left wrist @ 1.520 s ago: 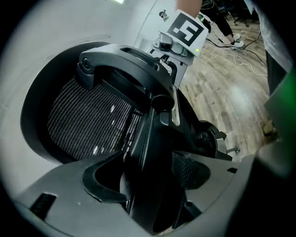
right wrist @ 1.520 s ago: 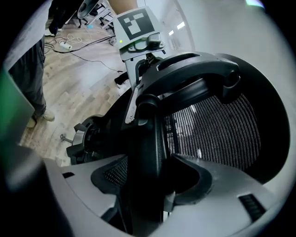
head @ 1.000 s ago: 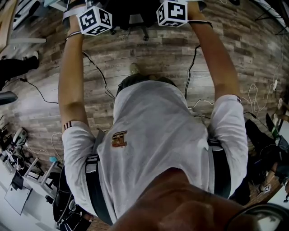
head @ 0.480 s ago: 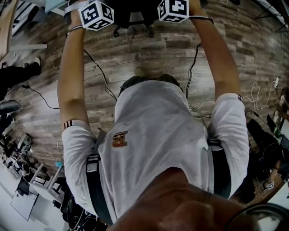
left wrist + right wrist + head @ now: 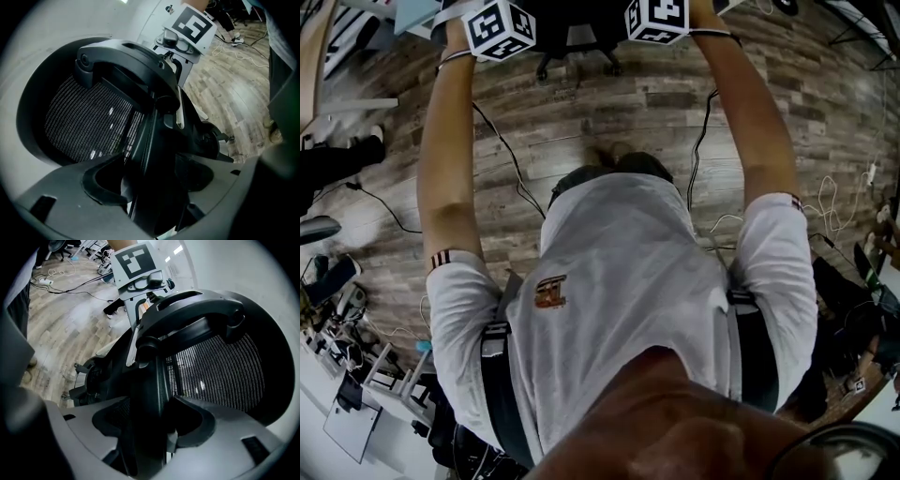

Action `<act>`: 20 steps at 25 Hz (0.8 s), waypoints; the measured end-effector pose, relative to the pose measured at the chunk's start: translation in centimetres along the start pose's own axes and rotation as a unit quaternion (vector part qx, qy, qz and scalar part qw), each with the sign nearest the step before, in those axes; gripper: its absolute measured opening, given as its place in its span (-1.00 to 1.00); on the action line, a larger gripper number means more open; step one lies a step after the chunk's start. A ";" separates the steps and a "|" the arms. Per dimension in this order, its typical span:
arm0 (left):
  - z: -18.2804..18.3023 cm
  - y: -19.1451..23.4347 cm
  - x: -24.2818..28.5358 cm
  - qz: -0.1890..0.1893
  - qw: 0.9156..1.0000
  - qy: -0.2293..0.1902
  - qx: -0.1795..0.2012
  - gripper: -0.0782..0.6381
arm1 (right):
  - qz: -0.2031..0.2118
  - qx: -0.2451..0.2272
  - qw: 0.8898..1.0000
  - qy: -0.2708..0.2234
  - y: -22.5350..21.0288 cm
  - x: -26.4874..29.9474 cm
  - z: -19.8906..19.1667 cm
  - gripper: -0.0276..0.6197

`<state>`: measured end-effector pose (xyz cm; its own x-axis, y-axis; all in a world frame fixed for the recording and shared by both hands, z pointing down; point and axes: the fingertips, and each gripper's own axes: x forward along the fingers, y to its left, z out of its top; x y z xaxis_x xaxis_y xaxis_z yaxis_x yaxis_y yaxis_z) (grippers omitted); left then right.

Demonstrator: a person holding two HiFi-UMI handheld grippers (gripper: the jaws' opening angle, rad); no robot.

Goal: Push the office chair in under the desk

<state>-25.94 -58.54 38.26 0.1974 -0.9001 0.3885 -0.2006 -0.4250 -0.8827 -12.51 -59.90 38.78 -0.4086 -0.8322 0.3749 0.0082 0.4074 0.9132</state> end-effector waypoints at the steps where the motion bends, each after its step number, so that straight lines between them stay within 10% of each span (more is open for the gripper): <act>1: -0.2 0.3 0.3 0.000 1.000 0.002 -0.001 0.14 | 0.000 0.000 1.000 -0.002 -0.2 0.4 0.0 -0.11; 20: -1.7 2.9 5.2 0.004 1.000 0.023 -0.011 0.15 | 0.008 -0.006 1.000 -0.012 -2.8 6.0 -1.3 -0.11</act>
<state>-27.12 -64.62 38.18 0.1523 -0.9065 0.3937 -0.2235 -0.4196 -0.8798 -13.78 -66.59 38.69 -0.4294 -0.8169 0.3851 0.0258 0.4152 0.9094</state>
